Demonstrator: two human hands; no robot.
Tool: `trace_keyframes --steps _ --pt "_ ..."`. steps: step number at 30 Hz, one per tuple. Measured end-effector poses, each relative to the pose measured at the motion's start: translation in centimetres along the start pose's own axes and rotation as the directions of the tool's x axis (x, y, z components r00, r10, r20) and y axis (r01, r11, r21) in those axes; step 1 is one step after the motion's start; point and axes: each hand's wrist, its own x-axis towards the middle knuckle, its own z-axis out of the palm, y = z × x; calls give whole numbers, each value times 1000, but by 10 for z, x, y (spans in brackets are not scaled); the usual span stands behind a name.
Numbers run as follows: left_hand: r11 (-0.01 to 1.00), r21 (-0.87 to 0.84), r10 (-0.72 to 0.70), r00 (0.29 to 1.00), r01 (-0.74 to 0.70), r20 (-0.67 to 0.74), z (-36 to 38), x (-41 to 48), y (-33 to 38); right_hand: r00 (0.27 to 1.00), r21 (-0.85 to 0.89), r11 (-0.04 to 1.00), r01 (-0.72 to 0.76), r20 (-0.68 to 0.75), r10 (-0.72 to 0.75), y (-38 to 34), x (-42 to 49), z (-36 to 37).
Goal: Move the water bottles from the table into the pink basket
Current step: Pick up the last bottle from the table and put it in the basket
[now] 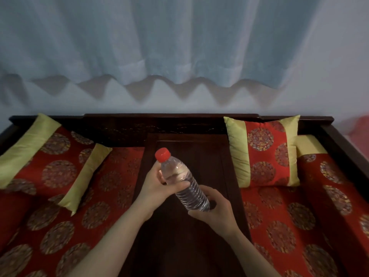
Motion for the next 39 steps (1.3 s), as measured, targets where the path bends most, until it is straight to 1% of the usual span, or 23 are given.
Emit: trace_keyframes --steps 5,9,12,14,16,20,23,26,29,31,34,36,39 --pt "999 0 43 998 -43 43 33 -50 15 998 -17 1000 -4 -62 2 -8 -62 -31" --pt "996 -44 81 990 -77 117 78 -102 30 990 -42 997 -62 -128 56 -11 -135 -66" --pt "991 -87 123 967 -105 223 130 -143 42 967 -40 993 -114 -232 101 -11 -202 -108" --pt "988 -124 122 949 -89 290 165 -168 51 948 -62 988 -143 -295 119 -13 -242 -134" --pt "985 -149 134 923 -85 361 205 -193 66 915 -83 977 -195 -375 151 -15 -284 -168" --pt "980 -164 176 861 -109 477 288 -233 95 868 -90 962 -257 -459 189 -19 -355 -230" --pt "975 -174 212 811 -137 545 351 -258 120 820 -82 955 -285 -537 198 -16 -399 -273" --pt "970 -165 243 752 -180 613 427 -286 141 765 -29 952 -304 -603 226 -4 -444 -331" --pt "964 -170 265 717 -203 645 506 -311 156 725 -4 949 -314 -646 238 20 -486 -398" --pt "967 -162 255 698 -197 669 558 -328 165 713 -24 949 -313 -666 219 32 -513 -445" --pt "973 -148 230 663 -179 713 638 -353 175 676 -23 943 -333 -702 222 53 -554 -519" --pt "972 -143 231 656 -185 719 687 -368 184 655 14 937 -350 -711 255 70 -577 -566" --pt "973 -103 215 649 -207 730 741 -379 194 638 40 927 -373 -715 287 90 -594 -612"
